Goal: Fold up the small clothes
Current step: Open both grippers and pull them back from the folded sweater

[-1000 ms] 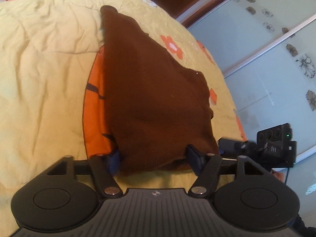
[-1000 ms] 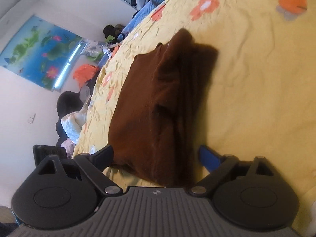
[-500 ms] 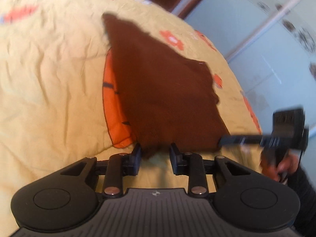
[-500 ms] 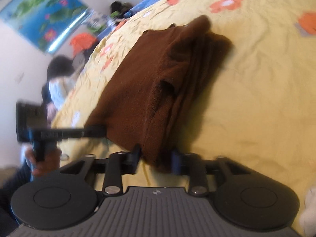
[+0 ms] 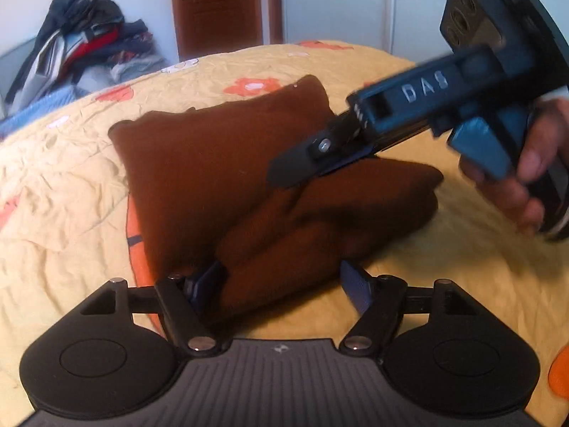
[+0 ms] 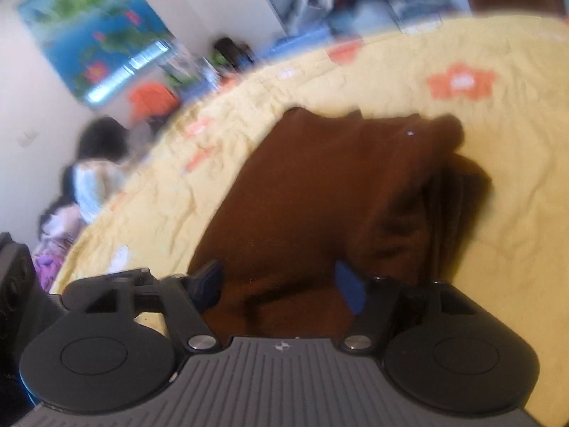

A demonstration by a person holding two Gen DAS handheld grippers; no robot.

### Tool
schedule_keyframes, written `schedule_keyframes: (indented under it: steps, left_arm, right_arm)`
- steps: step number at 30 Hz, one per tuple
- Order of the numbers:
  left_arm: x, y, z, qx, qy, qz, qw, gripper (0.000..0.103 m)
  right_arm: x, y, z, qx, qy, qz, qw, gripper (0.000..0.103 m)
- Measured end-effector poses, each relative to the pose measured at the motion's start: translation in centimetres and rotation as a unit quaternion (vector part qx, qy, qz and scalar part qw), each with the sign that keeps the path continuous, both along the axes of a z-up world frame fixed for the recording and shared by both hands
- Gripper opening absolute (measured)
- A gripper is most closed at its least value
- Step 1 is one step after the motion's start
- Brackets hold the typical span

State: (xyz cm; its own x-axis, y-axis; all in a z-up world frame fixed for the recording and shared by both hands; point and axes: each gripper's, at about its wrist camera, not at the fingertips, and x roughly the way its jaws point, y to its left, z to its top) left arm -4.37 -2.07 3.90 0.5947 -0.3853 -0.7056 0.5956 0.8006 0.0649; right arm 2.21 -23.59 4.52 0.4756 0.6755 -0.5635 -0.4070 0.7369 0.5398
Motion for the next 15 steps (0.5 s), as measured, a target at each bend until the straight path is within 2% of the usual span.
schedule_keyframes:
  steps: [2, 4, 5, 6, 7, 9, 11, 15]
  left_arm:
    - [-0.6, 0.3, 0.9, -0.005, 0.002, 0.008, 1.0000, 0.072]
    - [-1.4, 1.5, 2.3, -0.035, -0.011, 0.036, 0.9987, 0.073]
    - [-1.8, 2.5, 3.0, -0.053, -0.020, 0.060, 0.9966, 0.074]
    - [-2.2, 3.6, 3.4, -0.071, -0.025, 0.092, 0.9929, 0.076]
    - [-2.5, 4.7, 3.6, -0.090, -0.026, 0.128, 0.9873, 0.081]
    - [-3.0, 6.4, 3.3, -0.117, -0.020, 0.185, 0.9755, 0.082]
    - [-3.3, 7.2, 2.4, -0.117, -0.004, 0.221, 0.9681, 0.082]
    - [-2.1, 6.2, 0.7, -0.093, 0.032, 0.238, 0.9662, 0.082]
  right_arm:
    - [-0.7, -0.5, 0.2, 0.009, 0.022, -0.006, 1.000, 0.065]
    - [-2.0, -0.9, 1.1, 0.000, 0.028, -0.026, 0.999, 0.070]
    - [-2.9, -0.9, 1.8, -0.006, 0.020, -0.038, 0.999, 0.077]
    - [-4.1, -1.4, 2.5, -0.008, 0.006, -0.045, 0.999, 0.093]
    - [-5.6, -2.0, 3.1, -0.012, -0.013, -0.061, 0.998, 0.102]
    - [-8.0, -2.9, 3.1, -0.027, -0.042, -0.097, 0.994, 0.103]
    - [-9.2, -3.2, 2.1, -0.066, -0.035, -0.112, 0.991, 0.103]
    - [-9.4, -1.4, -0.6, -0.164, -0.007, -0.131, 0.978, 0.103]
